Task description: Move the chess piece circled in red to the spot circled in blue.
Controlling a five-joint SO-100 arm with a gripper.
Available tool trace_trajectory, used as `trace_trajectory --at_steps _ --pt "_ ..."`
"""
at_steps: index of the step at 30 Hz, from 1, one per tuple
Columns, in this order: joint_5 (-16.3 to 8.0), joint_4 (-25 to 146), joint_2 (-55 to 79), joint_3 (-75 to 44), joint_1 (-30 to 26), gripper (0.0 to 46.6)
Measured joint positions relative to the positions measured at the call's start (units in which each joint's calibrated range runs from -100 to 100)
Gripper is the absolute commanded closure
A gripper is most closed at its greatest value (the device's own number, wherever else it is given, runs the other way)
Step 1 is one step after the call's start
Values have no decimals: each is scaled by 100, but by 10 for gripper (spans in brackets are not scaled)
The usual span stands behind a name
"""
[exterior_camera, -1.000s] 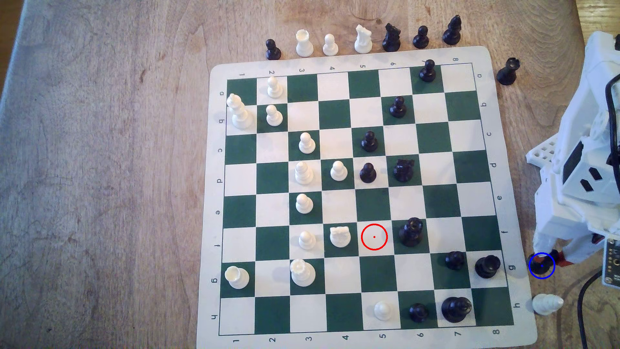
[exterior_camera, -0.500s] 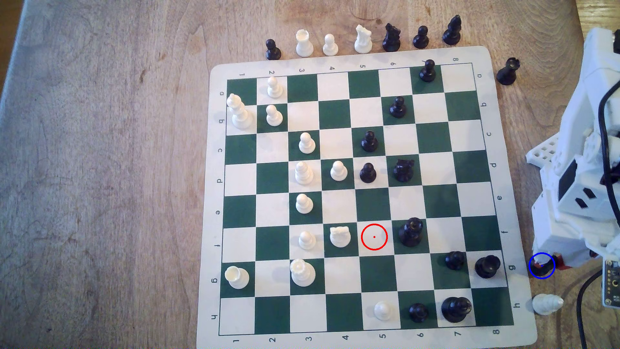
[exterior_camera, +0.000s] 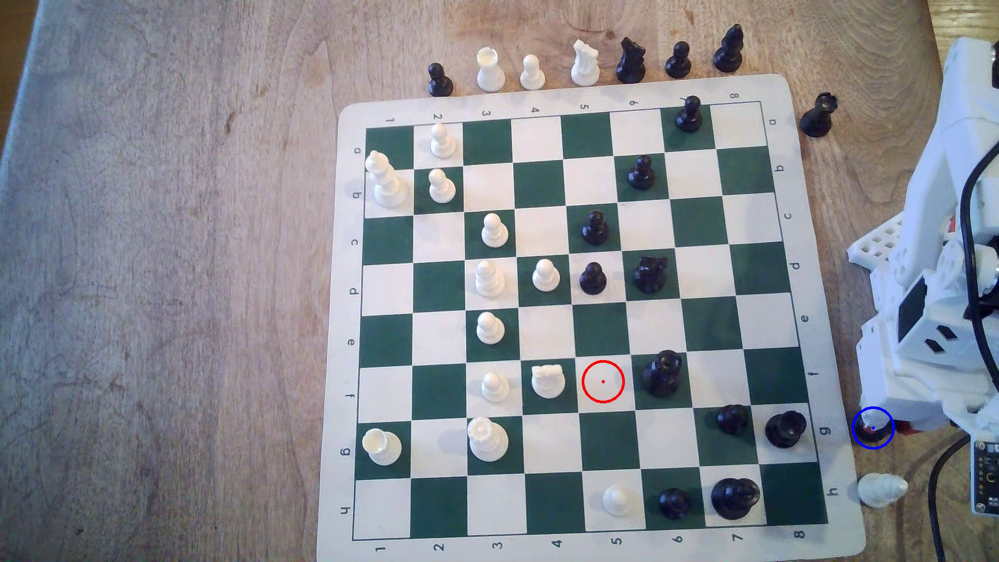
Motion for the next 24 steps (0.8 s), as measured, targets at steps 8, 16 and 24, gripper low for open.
trace_trajectory --at_steps 8,16,24 --pt "-156 -8 0 63 0 352" --pt "-161 -8 0 63 0 300" --pt "-161 175 34 -145 398 308"
